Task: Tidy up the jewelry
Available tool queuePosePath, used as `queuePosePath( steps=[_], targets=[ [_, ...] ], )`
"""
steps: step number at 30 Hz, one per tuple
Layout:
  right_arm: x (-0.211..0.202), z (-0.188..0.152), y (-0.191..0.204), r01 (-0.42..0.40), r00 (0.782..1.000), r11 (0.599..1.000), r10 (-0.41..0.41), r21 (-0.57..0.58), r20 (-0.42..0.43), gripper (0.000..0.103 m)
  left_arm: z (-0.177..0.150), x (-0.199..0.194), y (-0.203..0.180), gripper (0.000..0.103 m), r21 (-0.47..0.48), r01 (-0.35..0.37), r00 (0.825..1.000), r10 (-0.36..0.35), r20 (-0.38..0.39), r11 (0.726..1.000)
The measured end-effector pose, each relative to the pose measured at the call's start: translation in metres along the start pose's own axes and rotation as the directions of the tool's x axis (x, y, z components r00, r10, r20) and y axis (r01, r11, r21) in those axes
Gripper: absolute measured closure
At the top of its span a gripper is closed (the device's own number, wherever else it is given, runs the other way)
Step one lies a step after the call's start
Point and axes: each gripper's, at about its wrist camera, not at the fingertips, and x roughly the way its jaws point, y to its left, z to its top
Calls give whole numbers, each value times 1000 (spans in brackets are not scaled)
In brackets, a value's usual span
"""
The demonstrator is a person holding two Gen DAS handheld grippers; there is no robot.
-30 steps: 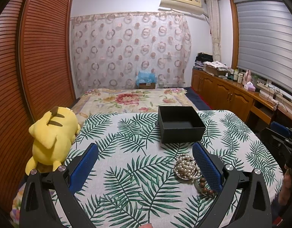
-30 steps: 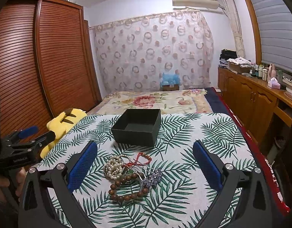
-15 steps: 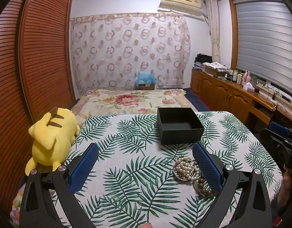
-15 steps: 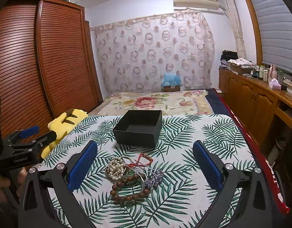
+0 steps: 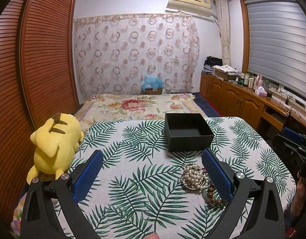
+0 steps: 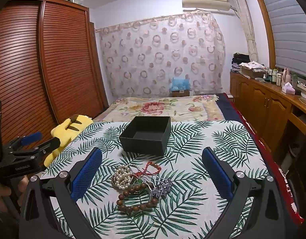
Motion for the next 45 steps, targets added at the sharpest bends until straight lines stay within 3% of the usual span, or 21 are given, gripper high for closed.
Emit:
queuePosePath(
  steps=[16, 24, 32, 41, 45],
  targets=[
    [-2, 6, 8, -4, 1000, 1000, 4, 0, 2, 2, 2, -1, -1, 7, 1, 0, 1000, 0, -4, 1000],
    [-7, 18, 34, -12, 1000, 1000, 12, -2, -4, 2, -7, 6, 0, 7, -1, 1, 1000, -1, -13, 1000],
    [20, 2, 32, -52, 997, 999, 51, -14, -54, 3, -19, 30, 0, 7, 10, 12, 997, -11, -82, 1000],
    [46, -23, 21, -98, 985, 994, 88, -56, -151, 24, -33, 56, 0, 7, 15, 61, 986, -58, -154, 998],
    [51, -33, 13, -106, 979, 993, 94, -59, -182, 28, -38, 67, -3, 7, 17, 93, 979, -89, -185, 995]
  ],
)
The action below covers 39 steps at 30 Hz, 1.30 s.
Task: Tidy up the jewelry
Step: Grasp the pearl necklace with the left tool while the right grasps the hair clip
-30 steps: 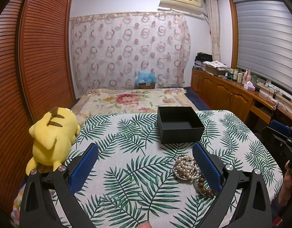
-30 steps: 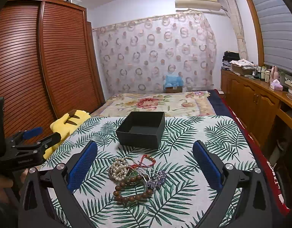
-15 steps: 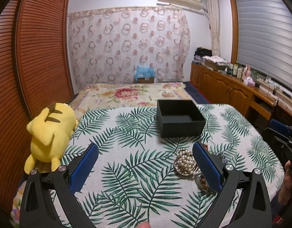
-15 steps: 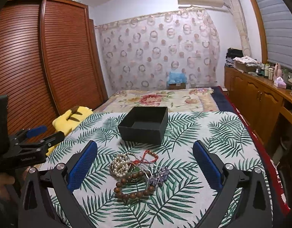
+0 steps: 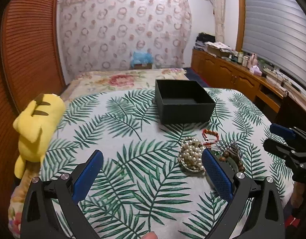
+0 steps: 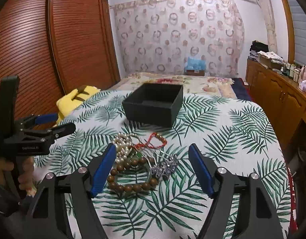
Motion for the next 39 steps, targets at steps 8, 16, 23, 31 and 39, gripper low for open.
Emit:
queuePosePath(
  steps=[8, 16, 23, 31, 39],
  targets=[
    [15, -16, -16, -9, 998, 1000, 10, 26, -62, 33, 4, 27, -6, 7, 25, 85, 995, -83, -54, 996],
    [8, -18, -25, -11, 998, 1000, 12, 14, -58, 33, 14, 60, -24, 39, 31, 194, 973, -188, -135, 981],
    [8, -15, -36, -14, 999, 1000, 14, 20, -43, 33, 15, 88, -36, 55, 34, 236, 949, -223, -222, 971],
    [18, -17, -34, -30, 997, 1000, 30, 11, -69, 33, 15, 101, -32, 86, 5, 242, 942, -234, -239, 970],
    [26, -20, -35, -29, 995, 1000, 29, 3, -96, 33, 27, 69, -35, 96, 42, 225, 967, -218, -131, 973]
  ],
)
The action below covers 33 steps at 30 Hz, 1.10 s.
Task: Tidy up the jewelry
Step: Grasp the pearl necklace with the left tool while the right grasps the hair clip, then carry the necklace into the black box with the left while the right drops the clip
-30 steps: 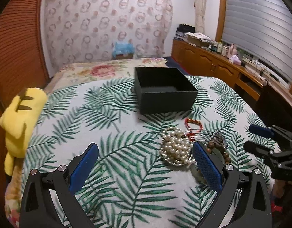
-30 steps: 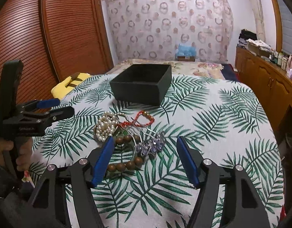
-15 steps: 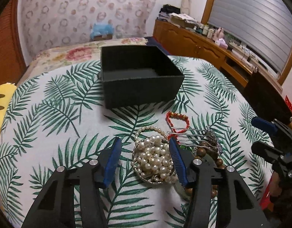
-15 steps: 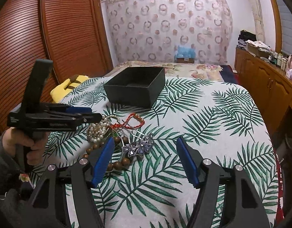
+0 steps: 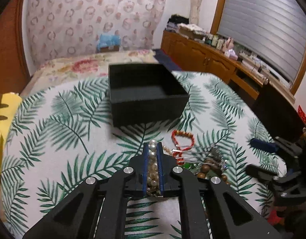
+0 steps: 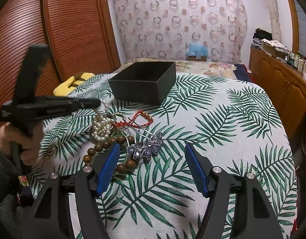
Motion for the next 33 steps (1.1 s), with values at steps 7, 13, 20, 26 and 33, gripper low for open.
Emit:
queuePosePath(
  steps=[7, 13, 20, 26, 33],
  targets=[
    [14, 9, -2, -9, 999, 1000, 9, -11, -35, 42, 8, -40, 0, 96, -8, 4, 995, -3, 104, 1000],
    [35, 18, -5, -17, 995, 1000, 17, 6, -97, 57, 4, -58, 0, 96, -12, -4, 988, 5, 156, 1000],
    [52, 25, -1, -15, 986, 1000, 15, 1, -165, 58, -1, -63, 6, 96, -22, 5, 986, -1, 167, 1000],
    [55, 29, -10, 46, 976, 997, -59, -62, -212, 58, -2, -63, 7, 96, -23, 6, 986, -2, 169, 1000],
    [59, 27, -22, 61, 969, 997, -68, -40, -238, 58, -3, -63, 3, 96, -15, 7, 987, -4, 162, 1000]
  ],
)
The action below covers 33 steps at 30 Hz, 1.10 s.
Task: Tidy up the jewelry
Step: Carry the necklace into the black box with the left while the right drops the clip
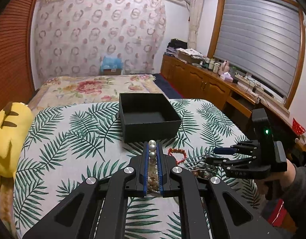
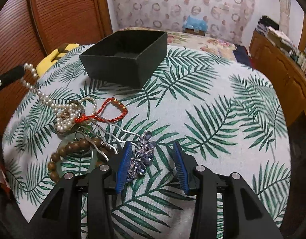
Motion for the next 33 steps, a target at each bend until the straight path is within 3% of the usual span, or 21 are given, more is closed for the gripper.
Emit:
queuePosePath(
  steps=[5, 8, 10, 20, 33],
  targets=[
    [3, 1, -2, -38, 999, 999, 38, 18, -7, 59, 0, 1, -5, 96, 6, 5, 1000, -5, 0, 1000],
    [4, 2, -3, -96, 995, 995, 96, 32, -7, 75, -1, 2, -6, 96, 6, 5, 1000, -5, -1, 1000],
    [3, 2, -3, -94, 996, 995, 94, 28, -2, 77, 0, 4, -6, 96, 6, 5, 1000, -5, -2, 1000],
    [-14, 9, -12, -56, 997, 998, 55, 21, 59, 78, 19, 13, -13, 96, 33, 2, 1000, -3, 21, 999],
    [-37, 32, -24, -37, 989, 999, 39, -17, 144, 78, 74, 10, -11, 96, 64, 31, 996, -36, 85, 997]
  ],
)
